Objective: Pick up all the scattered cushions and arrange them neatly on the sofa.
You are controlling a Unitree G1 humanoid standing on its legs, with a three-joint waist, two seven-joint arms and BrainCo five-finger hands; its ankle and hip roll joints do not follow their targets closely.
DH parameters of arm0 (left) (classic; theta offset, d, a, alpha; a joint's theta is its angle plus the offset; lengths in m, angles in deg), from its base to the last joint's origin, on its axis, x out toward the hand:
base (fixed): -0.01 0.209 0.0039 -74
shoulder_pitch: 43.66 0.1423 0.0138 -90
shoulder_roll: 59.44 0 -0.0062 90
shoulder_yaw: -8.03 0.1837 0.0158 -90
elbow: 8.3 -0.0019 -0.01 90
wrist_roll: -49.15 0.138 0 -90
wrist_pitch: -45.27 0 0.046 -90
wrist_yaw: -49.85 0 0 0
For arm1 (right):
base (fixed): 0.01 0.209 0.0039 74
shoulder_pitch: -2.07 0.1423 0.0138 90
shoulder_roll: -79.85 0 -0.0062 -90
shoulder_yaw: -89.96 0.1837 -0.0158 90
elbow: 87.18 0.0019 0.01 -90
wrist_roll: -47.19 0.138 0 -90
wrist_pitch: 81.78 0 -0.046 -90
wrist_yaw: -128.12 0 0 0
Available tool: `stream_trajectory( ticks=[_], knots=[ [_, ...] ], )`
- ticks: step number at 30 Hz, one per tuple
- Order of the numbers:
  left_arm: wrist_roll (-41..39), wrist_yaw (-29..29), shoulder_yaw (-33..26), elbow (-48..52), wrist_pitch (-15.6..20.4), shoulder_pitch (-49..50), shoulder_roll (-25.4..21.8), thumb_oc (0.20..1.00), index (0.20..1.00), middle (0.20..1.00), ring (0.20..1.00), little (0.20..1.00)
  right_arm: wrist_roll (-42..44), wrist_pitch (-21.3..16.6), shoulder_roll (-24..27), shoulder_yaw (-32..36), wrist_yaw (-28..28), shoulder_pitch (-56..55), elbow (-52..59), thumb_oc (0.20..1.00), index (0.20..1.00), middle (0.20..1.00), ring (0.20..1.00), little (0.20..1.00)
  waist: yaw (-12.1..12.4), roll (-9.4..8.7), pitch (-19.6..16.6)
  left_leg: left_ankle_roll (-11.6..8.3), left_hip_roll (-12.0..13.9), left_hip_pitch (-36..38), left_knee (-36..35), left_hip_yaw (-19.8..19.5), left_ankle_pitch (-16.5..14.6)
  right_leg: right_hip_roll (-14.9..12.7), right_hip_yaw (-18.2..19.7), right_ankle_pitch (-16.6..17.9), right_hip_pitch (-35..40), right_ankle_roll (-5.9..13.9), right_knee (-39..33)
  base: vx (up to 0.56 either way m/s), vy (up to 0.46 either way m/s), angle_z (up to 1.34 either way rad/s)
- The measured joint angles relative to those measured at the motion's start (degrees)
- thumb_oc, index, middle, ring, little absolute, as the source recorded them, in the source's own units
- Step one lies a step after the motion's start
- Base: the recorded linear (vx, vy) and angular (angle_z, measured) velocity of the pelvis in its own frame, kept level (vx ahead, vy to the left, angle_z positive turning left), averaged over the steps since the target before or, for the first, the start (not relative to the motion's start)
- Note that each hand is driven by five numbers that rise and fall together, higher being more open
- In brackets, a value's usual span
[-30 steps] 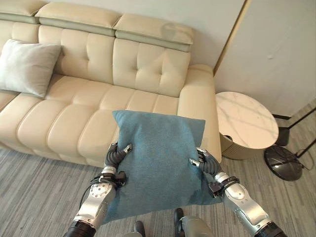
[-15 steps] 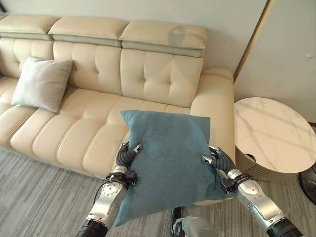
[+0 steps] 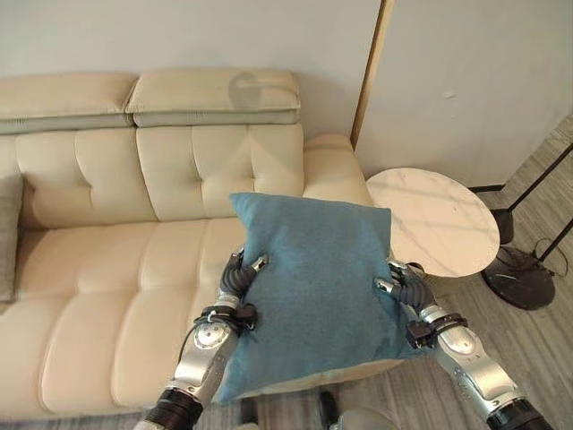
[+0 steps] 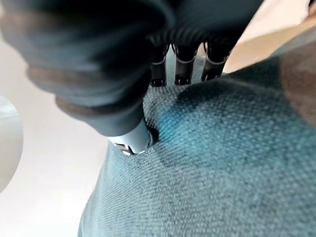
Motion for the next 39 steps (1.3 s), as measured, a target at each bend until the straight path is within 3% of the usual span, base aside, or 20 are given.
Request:
stream_trajectory(
  ticks=[3,4,5,6,8,9,10,12,15,18,20,24,26,30,31,32,33,37,38,39],
  knots=[
    [0.61,-0.15,-2.05,-0.47,-0.06,0.22,-2.80,0.200,0.200,0.200,0.200,0.200,-1.12,0.17,-2.20,-2.05,0.27,0.05,-0.09,0.200,0.200,0.200,0.200,0.200,1.61,-0.27,0.06,2.12,-3.77,0.78,0.08,3.09,-0.70,-4.02,-0.15,-1.42,-2.66,2.28,4.51,0.08,0.161,-0.38],
    [0.64,-0.15,-3.22,-0.42,-0.04,0.08,-4.84,0.200,0.200,0.200,0.200,0.200,-1.23,0.20,-3.38,-3.79,0.41,0.62,-0.10,0.200,0.200,0.200,0.200,0.200,3.65,-1.67,0.07,2.88,-5.01,0.93,-0.04,4.80,-1.21,-5.26,-0.51,-1.25,-3.66,2.45,4.76,0.17,0.148,-0.54],
    [0.75,-0.12,-4.55,-0.50,-0.05,0.42,-5.74,0.200,0.200,0.200,0.200,0.200,-1.26,0.19,-4.71,-4.17,0.63,1.50,-0.44,0.200,0.200,0.200,0.200,0.200,5.14,-1.92,0.32,3.59,-5.62,1.57,-0.16,5.80,-2.25,-5.68,-2.19,-0.15,-3.83,4.05,5.06,0.17,0.114,-0.62],
    [1.84,-0.04,-6.03,-0.55,-0.05,0.54,-5.77,0.200,0.200,0.200,0.200,0.200,-1.28,0.20,-5.03,-5.34,0.73,3.77,-2.13,0.200,0.200,0.200,0.200,0.200,5.69,-1.65,0.50,4.63,-5.48,2.87,-1.20,5.99,-3.00,-5.67,-7.08,-1.55,-6.20,4.19,9.42,0.18,0.042,-0.48],
    [2.25,1.42,-6.94,-2.02,0.17,-1.82,-5.47,0.200,0.200,0.200,0.200,0.200,-1.52,0.17,-3.89,-5.80,0.68,10.18,-2.32,0.200,0.200,0.200,0.200,0.200,5.84,-1.14,1.67,5.50,-5.41,0.64,-0.31,5.45,-3.53,-3.42,-8.52,-2.31,-16.27,2.90,12.02,0.06,-0.037,0.14],
    [2.25,2.01,-6.28,-2.54,0.17,-2.29,-4.78,0.200,0.200,0.200,0.200,0.200,-1.51,0.05,-3.96,-4.94,0.46,10.71,-2.34,0.200,0.200,0.200,0.200,0.200,5.61,-1.58,1.75,4.81,-5.68,0.48,0.24,4.38,-2.94,-3.34,-7.83,0.34,-14.25,1.80,7.96,-0.08,-0.093,0.51],
    [2.28,2.53,-6.42,-3.30,0.64,-2.78,-4.47,0.200,0.200,0.200,0.200,0.200,-1.24,0.04,-4.32,-5.22,-0.42,11.82,-2.73,0.200,0.200,0.200,0.200,0.200,6.81,-0.40,2.67,3.80,-5.16,-1.00,1.26,3.82,-2.71,-2.75,-7.83,4.18,-13.75,0.51,4.45,-0.19,-0.119,0.36],
    [2.20,5.96,-7.98,-9.44,2.34,-13.79,-5.18,0.200,0.200,0.200,0.200,0.200,-0.10,-0.85,-6.77,-6.03,-3.46,28.66,-7.30,0.200,0.200,0.200,0.200,0.200,7.90,1.35,7.10,1.76,-2.97,-11.99,4.89,3.77,-2.44,-0.43,-8.49,11.31,-20.08,-3.61,-1.30,-0.24,-0.069,0.05],
    [2.10,9.70,-6.33,-15.82,2.39,-24.59,-5.18,0.200,0.200,0.200,0.200,0.200,3.91,-0.96,-7.09,-6.13,-6.26,38.32,-11.33,0.200,0.200,0.200,0.200,0.200,8.07,2.95,9.42,1.29,-2.35,-16.70,6.11,2.87,-2.19,0.14,-9.23,11.98,-23.72,-4.33,-1.42,-0.09,-0.015,0.09],
    [1.90,12.66,-4.46,-20.20,2.59,-33.35,-5.61,0.200,0.200,0.200,0.200,0.200,6.25,-2.45,-7.53,-5.67,-9.38,43.07,-14.21,0.200,0.200,0.200,0.200,0.200,8.17,2.71,10.51,0.56,-1.76,-16.81,5.38,2.52,-1.68,0.68,-9.53,11.88,-23.87,-4.22,-1.99,-0.06,-0.018,0.04],
    [1.68,15.46,-0.88,-28.82,3.71,-47.92,-7.12,0.200,0.200,0.200,0.200,0.200,8.24,-5.62,-10.01,-4.81,-13.41,54.03,-23.18,0.200,0.200,0.200,0.200,0.200,8.00,2.67,10.54,-0.09,-1.92,-19.49,5.10,2.41,-1.19,0.66,-9.56,12.31,-26.08,-3.78,-3.23,-0.04,-0.014,0.02],
    [1.56,18.16,0.77,-31.87,5.57,-58.39,-9.30,0.200,0.200,0.200,0.200,0.200,10.39,-9.14,-12.20,-3.30,-17.33,60.26,-25.54,0.200,0.200,0.200,0.200,0.200,7.99,2.70,10.59,-0.39,-1.91,-21.31,4.44,2.19,-0.32,0.73,-9.65,13.79,-27.81,-4.63,-3.95,-0.03,-0.012,0.01],
    [1.89,19.34,5.70,-44.08,7.62,-69.46,-10.25,0.200,0.200,0.200,0.200,0.200,11.65,-11.22,-12.76,-3.64,-19.13,66.53,-31.26,0.200,0.200,0.200,0.200,0.200,8.21,2.78,10.60,-0.54,-1.88,-22.65,4.49,0.95,-0.22,0.77,-9.93,13.80,-28.57,-4.66,-4.27,-0.03,-0.018,0.14],
    [2.10,20.85,7.50,-51.09,7.69,-78.77,-12.20,0.200,0.200,0.200,0.200,0.200,13.90,-13.17,-14.35,-3.86,-20.71,74.14,-34.93,0.200,0.200,0.200,0.200,0.200,9.21,2.80,10.62,-1.22,-1.89,-25.15,4.41,0.42,0.24,0.67,-10.01,13.85,-30.86,-4.74,-4.36,-0.02,-0.022,0.07],
    [2.14,20.78,7.82,-53.49,7.66,-80.85,-13.06,0.523,0.523,0.523,0.523,0.523,14.95,-14.03,-14.74,-4.62,-20.96,76.35,-36.58,0.209,0.209,0.209,0.209,0.209,9.28,2.84,10.60,-1.40,-1.89,-26.13,4.49,-0.32,0.37,0.67,-10.05,13.85,-31.68,-4.74,-4.35,-0.02,-0.030,0.14],
    [2.13,20.98,8.15,-55.80,7.61,-82.94,-14.04,1.000,1.000,1.000,1.000,1.000,15.18,-14.63,-14.71,-5.90,-21.37,78.92,-38.26,0.689,0.689,0.689,0.689,0.689,9.39,2.84,10.61,-1.59,-1.85,-27.47,4.70,-0.79,0.51,0.67,-10.34,13.85,-32.71,-4.75,-4.35,-0.01,-0.039,0.21],
    [2.09,21.03,9.48,-58.38,7.38,-84.80,-14.93,1.000,1.000,1.000,1.000,1.000,15.86,-14.73,-14.68,-7.22,-21.56,80.86,-39.06,1.000,1.000,1.000,1.000,1.000,9.82,2.93,10.67,-1.83,-1.78,-29.01,4.89,-1.54,0.67,0.66,-11.02,13.83,-33.87,-4.80,-4.35,-0.01,-0.042,0.25],
    [2.23,18.89,14.80,-64.61,5.55,-86.89,-17.26,1.000,1.000,1.000,1.000,1.000,16.89,-14.76,-14.43,-12.57,-20.06,82.19,-43.84,1.000,1.000,1.000,1.000,1.000,10.56,3.19,10.82,-2.50,-1.65,-31.51,4.96,-2.94,1.18,0.66,-11.26,13.71,-35.65,-4.93,-4.28,-0.02,-0.032,0.21],
    [2.65,16.17,18.63,-64.84,3.70,-85.79,-19.40,1.000,1.000,1.000,1.000,1.000,17.79,-14.59,-13.59,-12.60,-17.61,80.68,-43.79,1.000,1.000,1.000,1.000,1.000,10.81,4.74,12.25,-2.38,-1.69,-33.16,5.41,-4.03,1.27,0.49,-11.29,13.37,-37.10,-5.20,-3.02,-0.02,-0.015,0.27],
    [3.07,15.46,18.37,-64.53,3.33,-85.71,-19.42,1.000,1.000,1.000,1.000,1.000,18.52,-14.39,-13.05,-12.52,-17.09,80.20,-43.87,1.000,1.000,1.000,1.000,1.000,10.99,4.67,12.89,-2.28,-1.71,-33.67,5.45,-4.13,1.34,0.47,-11.23,13.21,-37.77,-5.18,-2.47,-0.01,-0.001,0.28]
  ],
)
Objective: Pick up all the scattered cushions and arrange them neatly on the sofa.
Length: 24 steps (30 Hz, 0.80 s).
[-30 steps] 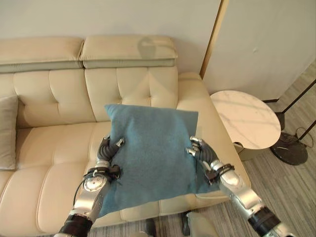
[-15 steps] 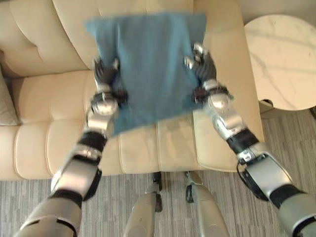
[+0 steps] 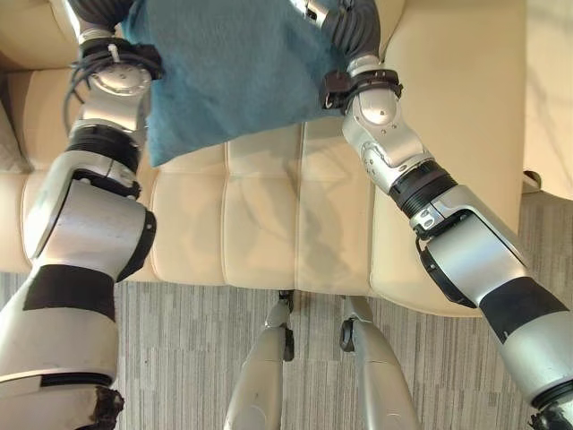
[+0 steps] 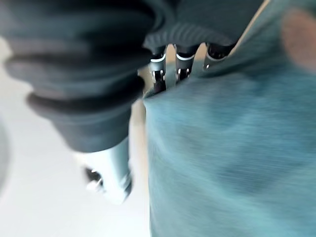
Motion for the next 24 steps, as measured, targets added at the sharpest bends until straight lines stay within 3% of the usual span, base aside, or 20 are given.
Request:
stream_trajectory(
  ticks=[5,11,18,22,24],
  knots=[
    [1.36,-2.66,-0.01,6.08,-0.16,4.78,0.62,1.000,1.000,1.000,1.000,1.000,3.07,-0.21,-0.47,0.46,3.65,-6.49,2.25,1.000,1.000,1.000,1.000,1.000,-0.45,-0.27,2.06,0.23,-0.30,-1.88,0.47,-0.86,0.16,-0.36,1.05,-0.25,-2.71,0.16,2.35,-0.02,0.021,0.04],
    [1.13,-3.75,-0.01,12.86,0.06,8.99,3.92,1.000,1.000,1.000,1.000,1.000,2.89,-0.20,0.97,0.63,4.25,-8.54,6.01,1.000,1.000,1.000,1.000,1.000,-2.39,-1.06,4.51,0.98,-1.27,-2.99,0.73,-0.64,0.91,-1.20,2.10,-0.72,-4.08,0.83,3.52,-0.03,0.040,0.04],
    [0.87,-3.31,-2.98,28.46,1.89,13.74,-0.31,1.000,1.000,1.000,1.000,1.000,-2.74,1.11,7.13,0.76,4.20,-10.08,11.27,1.000,1.000,1.000,1.000,1.000,-1.74,-1.83,4.94,0.97,-1.32,-1.07,0.68,0.40,1.12,-1.14,3.00,-0.53,-2.64,0.97,3.55,-0.01,0.008,-0.03],
    [1.30,-3.53,-12.32,45.20,5.41,27.34,-2.32,1.000,1.000,1.000,1.000,1.000,-9.03,1.58,14.12,4.69,4.14,-19.32,25.32,1.000,1.000,1.000,1.000,1.000,-1.92,-2.08,6.05,0.93,-1.22,5.73,-0.29,0.42,1.08,-1.07,3.01,-0.70,3.95,1.18,3.07,0.02,0.003,-0.05],
    [1.43,-4.53,-18.65,52.00,6.05,38.57,-3.32,1.000,1.000,1.000,1.000,1.000,-14.13,1.97,17.64,8.33,4.30,-29.53,36.18,1.000,1.000,1.000,1.000,1.000,-2.19,-2.09,6.03,0.93,-1.09,10.37,-2.09,0.47,1.05,-0.92,3.00,-1.10,7.88,1.66,2.52,0.07,0.017,-0.05]
  ],
)
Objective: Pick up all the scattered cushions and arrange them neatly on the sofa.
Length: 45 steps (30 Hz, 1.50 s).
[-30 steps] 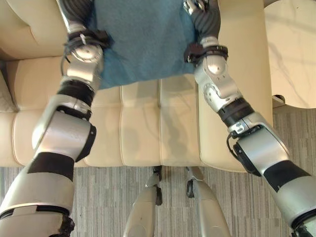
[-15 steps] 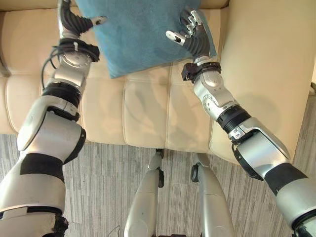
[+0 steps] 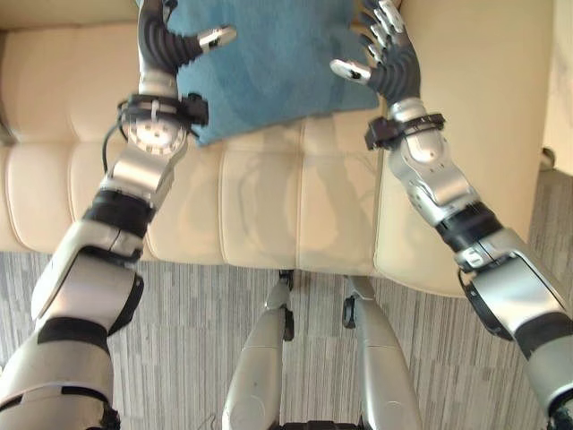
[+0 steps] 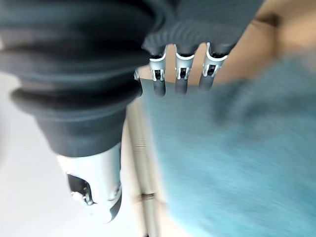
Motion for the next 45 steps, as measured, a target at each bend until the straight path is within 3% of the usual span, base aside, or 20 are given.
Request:
stream_trajectory(
  ticks=[3,5,7,10,15,18,21,22,23,25,28,29,30,31,34,35,37,39,43,45],
  knots=[
    [0.02,-1.59,-9.71,4.98,0.30,17.32,0.13,1.000,1.000,1.000,1.000,1.000,-6.88,0.29,4.04,6.99,1.60,-17.30,9.95,1.000,1.000,1.000,1.000,1.000,-0.68,-0.34,-0.47,0.04,0.00,5.03,-1.42,0.05,-0.45,-0.01,-0.01,-0.87,4.86,0.89,-1.01,0.09,0.015,-0.02],
    [0.06,-2.18,-12.08,3.72,-0.53,27.22,0.24,1.000,1.000,1.000,1.000,1.000,-9.89,1.40,4.11,8.94,2.44,-26.39,9.06,1.000,1.000,1.000,1.000,1.000,-1.16,-1.92,-4.05,-0.51,-0.12,4.77,-1.51,0.16,-1.27,0.00,0.14,-1.54,4.75,1.68,-1.74,0.15,0.031,-0.03],
    [2.20,-5.70,-19.33,8.91,-1.22,42.71,7.54,1.000,1.000,1.000,1.000,1.000,-14.97,2.48,3.78,14.45,6.69,-43.12,15.27,1.000,1.000,1.000,1.000,1.000,-1.55,-2.70,-5.07,-0.24,-0.03,8.97,-2.59,0.63,-1.47,0.13,0.20,-1.46,9.11,1.76,-3.44,0.09,0.033,-0.04],
    [5.52,-10.53,-16.75,6.57,-3.87,55.51,10.16,1.000,1.000,1.000,1.000,1.000,-18.21,3.00,3.46,14.53,11.58,-56.90,11.66,1.000,1.000,1.000,1.000,1.000,-1.78,-3.98,-9.93,0.23,0.04,13.59,-4.23,1.50,-2.10,0.27,0.10,-1.62,14.04,1.70,-6.54,0.06,0.073,-0.13],
    [14.17,-14.62,-12.61,-3.14,-5.45,62.55,11.97,1.000,1.000,1.000,1.000,1.000,-24.79,3.59,1.28,13.51,16.10,-66.05,-2.92,1.000,1.000,1.000,1.000,1.000,-3.28,-4.50,-16.99,1.34,-0.58,18.94,-5.75,2.37,-2.82,-0.26,0.41,-1.65,19.59,2.42,-8.97,-0.01,0.079,-0.13],
    [18.68,-15.69,-7.66,-17.32,-6.71,62.47,18.51,1.000,1.000,1.000,1.000,1.000,-28.59,5.17,-3.57,8.37,16.77,-67.47,-15.12,1.000,1.000,1.000,1.000,1.000,-5.10,-5.46,-21.35,2.15,-1.71,23.10,-6.57,5.00,-3.69,-0.34,2.50,-0.79,21.64,4.45,-10.00,-0.08,0.054,-0.46],
    [20.24,-16.57,-6.05,-18.60,-7.23,62.86,20.35,1.000,1.000,1.000,1.000,1.000,-30.24,5.30,-4.82,7.35,16.89,-68.00,-16.19,1.000,1.000,1.000,1.000,1.000,-5.15,-5.71,-21.78,3.88,-1.42,23.40,-6.56,7.78,-2.74,-1.26,2.70,-2.45,21.91,7.43,-10.52,-0.27,0.008,-0.50],
    [20.20,-16.52,-6.14,-18.62,-7.26,62.66,20.30,1.000,1.000,1.000,1.000,1.000,-30.23,5.39,-5.31,7.42,16.58,-67.28,-17.77,1.000,1.000,1.000,1.000,1.000,-5.42,-5.66,-21.34,4.51,-1.06,22.77,-6.03,8.37,-2.32,-1.50,1.94,-2.87,21.23,9.95,-9.48,-0.21,0.023,-0.29],
    [20.12,-16.26,-6.37,-18.41,-7.36,61.20,20.26,1.000,1.000,1.000,1.000,1.000,-30.22,5.53,-5.54,7.43,16.42,-66.41,-19.54,1.000,1.000,1.000,1.000,1.000,-5.40,-4.57,-20.65,5.55,0.13,22.27,-6.04,8.85,-1.88,-1.06,0.78,-4.55,18.95,10.80,-3.98,-0.36,-0.036,-0.03],
    [20.00,-15.88,-6.49,-15.17,-7.08,57.47,17.88,1.000,1.000,1.000,1.000,1.000,-30.06,5.53,-5.54,7.52,15.97,-64.63,-20.23,1.000,1.000,1.000,1.000,1.000,-3.37,-2.85,-19.76,6.14,4.83,20.01,-5.29,7.64,0.25,1.07,-0.18,-16.23,15.44,10.22,26.21,-0.37,-0.138,0.22],
    [19.95,-15.56,-7.97,-15.52,-7.34,57.72,17.21,1.000,1.000,1.000,1.000,1.000,-29.42,5.37,-5.80,8.16,15.53,-61.81,-21.08,1.000,1.000,1.000,1.000,1.000,-1.30,-3.13,-19.53,5.23,6.12,19.24,-5.05,7.46,1.17,0.26,-0.88,-19.55,24.21,11.75,24.22,-0.17,-0.126,-0.13],
    [19.77,-15.43,-8.32,-15.46,-7.48,58.11,17.41,1.000,1.000,1.000,1.000,1.000,-28.77,5.42,-5.87,8.18,15.27,-60.95,-21.01,1.000,1.000,1.000,1.000,1.000,-1.11,-3.37,-19.60,4.67,6.19,18.84,-5.26,7.48,1.83,0.04,-1.15,-21.40,26.79,11.62,20.03,-0.27,-0.236,-0.22],
    [19.72,-15.41,-8.27,-15.24,-7.56,58.58,17.17,1.000,1.000,1.000,1.000,1.000,-27.78,5.25,-5.73,8.12,15.02,-60.37,-19.67,1.000,1.000,1.000,1.000,1.000,0.13,-4.43,-19.49,1.08,6.33,17.68,-5.30,7.78,4.42,1.39,-2.12,-23.45,32.26,4.92,6.86,-0.37,-0.257,-0.21],
    [19.73,-15.39,-8.34,-15.61,-7.76,58.40,19.50,1.000,1.000,1.000,1.000,1.000,-27.74,5.52,-4.71,8.08,14.76,-59.83,-19.63,1.000,1.000,1.000,1.000,1.000,0.40,-0.22,-18.72,-1.65,10.21,15.33,-5.23,6.19,4.91,6.27,-1.07,-20.08,33.22,0.58,0.41,-0.29,-0.194,-0.16],
    [19.72,-15.49,-8.26,-15.43,-8.11,60.40,20.45,1.000,1.000,1.000,1.000,1.000,-27.61,5.69,-2.95,8.16,14.42,-60.54,-18.59,1.000,1.000,1.000,1.000,1.000,0.64,1.08,-18.46,-5.49,12.07,11.33,-1.58,2.91,1.96,8.98,-0.85,-18.14,28.85,-2.98,2.33,-0.27,-0.049,-0.24],
    [19.73,-15.57,-8.18,-15.47,-8.03,60.46,20.90,1.000,1.000,1.000,1.000,1.000,-27.25,5.74,-0.82,8.13,14.04,-61.99,-18.31,1.000,1.000,1.000,1.000,1.000,0.27,0.10,-18.52,-5.49,8.56,10.59,2.28,0.57,2.30,8.17,-1.44,-16.38,26.37,-4.34,3.63,-0.28,0.003,-0.08],
    [19.73,-15.59,-8.34,-15.55,-7.97,59.61,20.15,1.000,1.000,1.000,1.000,1.000,-26.68,6.39,-1.16,8.08,13.80,-62.41,-18.65,1.000,1.000,1.000,1.000,1.000,-0.95,-3.61,-18.37,-4.25,4.07,10.81,6.00,-0.21,-0.22,4.83,-1.20,-14.89,25.67,-4.32,3.09,-0.13,0.039,0.18],
    [19.74,-15.62,-8.41,-16.06,-7.93,58.73,19.96,1.000,1.000,1.000,1.000,1.000,-26.63,6.45,-1.45,8.13,13.82,-62.36,-18.14,1.000,1.000,1.000,1.000,1.000,-1.75,-5.84,-18.10,-3.12,2.23,14.60,6.35,-0.49,-3.22,3.17,-0.67,-12.79,25.55,-3.80,1.35,0.03,0.066,0.10],
    [19.74,-15.62,-8.39,-15.92,-7.85,57.51,20.70,1.000,1.000,1.000,1.000,1.000,-26.60,6.52,-2.26,8.81,14.05,-61.95,-18.33,1.000,1.000,1.000,1.000,1.000,-2.84,-3.27,-18.41,-1.11,4.26,23.01,-3.09,-1.40,-4.27,5.32,-1.72,-12.15,26.89,-2.19,-0.01,0.07,0.058,0.13],
    [19.76,-15.59,-8.41,-16.00,-7.87,57.49,20.03,1.000,1.000,1.000,1.000,1.000,-26.57,6.43,-4.32,9.90,14.08,-61.61,-18.34,1.000,1.000,1.000,1.000,1.000,-2.86,-3.52,-18.69,-0.08,3.79,23.74,-4.39,-1.38,-3.96,4.80,-1.77,-12.27,27.20,-0.57,-0.14,0.04,0.047,0.09]
  ],
)
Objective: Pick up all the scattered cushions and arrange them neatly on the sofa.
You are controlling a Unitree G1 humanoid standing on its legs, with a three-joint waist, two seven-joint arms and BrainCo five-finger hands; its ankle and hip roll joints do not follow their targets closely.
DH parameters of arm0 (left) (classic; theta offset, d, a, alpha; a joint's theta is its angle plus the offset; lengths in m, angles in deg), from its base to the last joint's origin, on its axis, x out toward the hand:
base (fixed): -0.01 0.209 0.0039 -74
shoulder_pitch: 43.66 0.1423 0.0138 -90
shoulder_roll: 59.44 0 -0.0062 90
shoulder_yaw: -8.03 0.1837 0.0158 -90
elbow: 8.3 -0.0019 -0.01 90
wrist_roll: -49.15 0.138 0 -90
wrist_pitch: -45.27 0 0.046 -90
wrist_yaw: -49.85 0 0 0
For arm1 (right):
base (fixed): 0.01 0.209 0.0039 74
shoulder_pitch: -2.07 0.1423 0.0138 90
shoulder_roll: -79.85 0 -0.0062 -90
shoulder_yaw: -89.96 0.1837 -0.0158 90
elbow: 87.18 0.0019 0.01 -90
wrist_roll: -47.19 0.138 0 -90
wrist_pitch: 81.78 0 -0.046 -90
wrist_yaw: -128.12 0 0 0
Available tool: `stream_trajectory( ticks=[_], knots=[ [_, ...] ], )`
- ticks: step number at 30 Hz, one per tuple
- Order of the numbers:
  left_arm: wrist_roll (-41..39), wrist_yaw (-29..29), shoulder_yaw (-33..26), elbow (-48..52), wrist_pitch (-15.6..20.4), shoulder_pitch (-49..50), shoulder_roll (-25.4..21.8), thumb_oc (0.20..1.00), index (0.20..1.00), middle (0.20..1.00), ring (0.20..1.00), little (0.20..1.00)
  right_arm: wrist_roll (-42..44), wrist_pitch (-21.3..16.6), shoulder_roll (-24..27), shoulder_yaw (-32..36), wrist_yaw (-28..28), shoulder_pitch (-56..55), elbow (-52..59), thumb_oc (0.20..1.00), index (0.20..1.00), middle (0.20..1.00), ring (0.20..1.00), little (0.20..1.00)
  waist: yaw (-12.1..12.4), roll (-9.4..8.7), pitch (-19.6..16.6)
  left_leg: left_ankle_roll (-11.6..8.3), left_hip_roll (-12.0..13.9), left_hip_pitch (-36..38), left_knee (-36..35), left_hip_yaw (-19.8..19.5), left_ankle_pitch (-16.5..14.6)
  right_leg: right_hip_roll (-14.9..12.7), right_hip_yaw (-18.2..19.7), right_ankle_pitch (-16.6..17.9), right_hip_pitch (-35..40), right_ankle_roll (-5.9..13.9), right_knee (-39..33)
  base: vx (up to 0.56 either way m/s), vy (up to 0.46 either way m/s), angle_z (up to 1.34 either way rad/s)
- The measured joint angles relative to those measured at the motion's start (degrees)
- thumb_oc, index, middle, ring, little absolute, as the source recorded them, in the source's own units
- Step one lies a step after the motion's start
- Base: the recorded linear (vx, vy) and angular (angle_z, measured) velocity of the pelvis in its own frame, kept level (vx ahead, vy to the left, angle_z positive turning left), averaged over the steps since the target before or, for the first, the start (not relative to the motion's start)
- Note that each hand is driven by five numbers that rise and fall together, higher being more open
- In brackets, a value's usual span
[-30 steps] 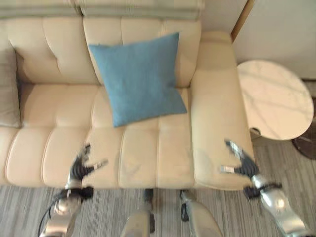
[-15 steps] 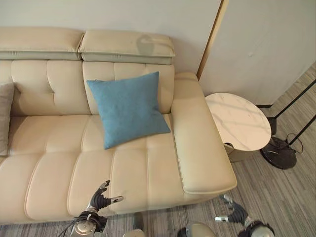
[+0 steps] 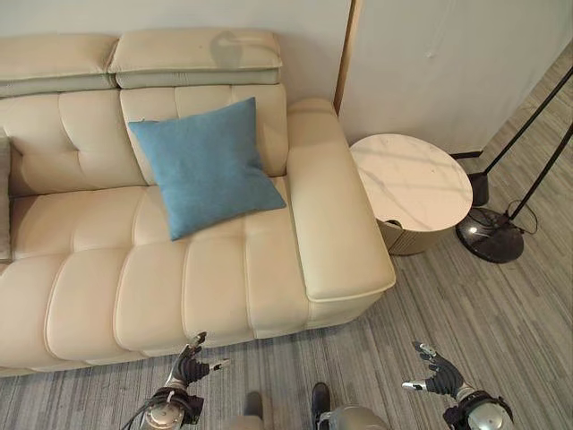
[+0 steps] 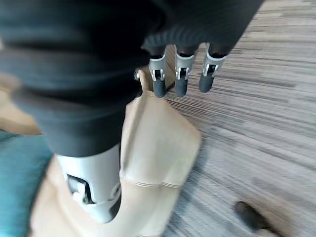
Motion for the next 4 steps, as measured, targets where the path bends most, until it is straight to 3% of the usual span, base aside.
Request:
stream_trajectory(
  ticks=[4],
  knots=[
    [0.00,0.02,-0.03,-0.61,-0.13,0.80,-0.28,1.000,1.000,1.000,1.000,1.000,0.99,0.17,-1.54,-0.01,0.40,0.03,-1.49,1.000,1.000,1.000,1.000,1.000,0.28,0.20,-1.82,1.08,-1.63,0.09,-1.09,0.15,0.27,-1.60,0.49,1.38,0.45,2.08,-1.65,0.02,0.028,0.03]
  ],
)
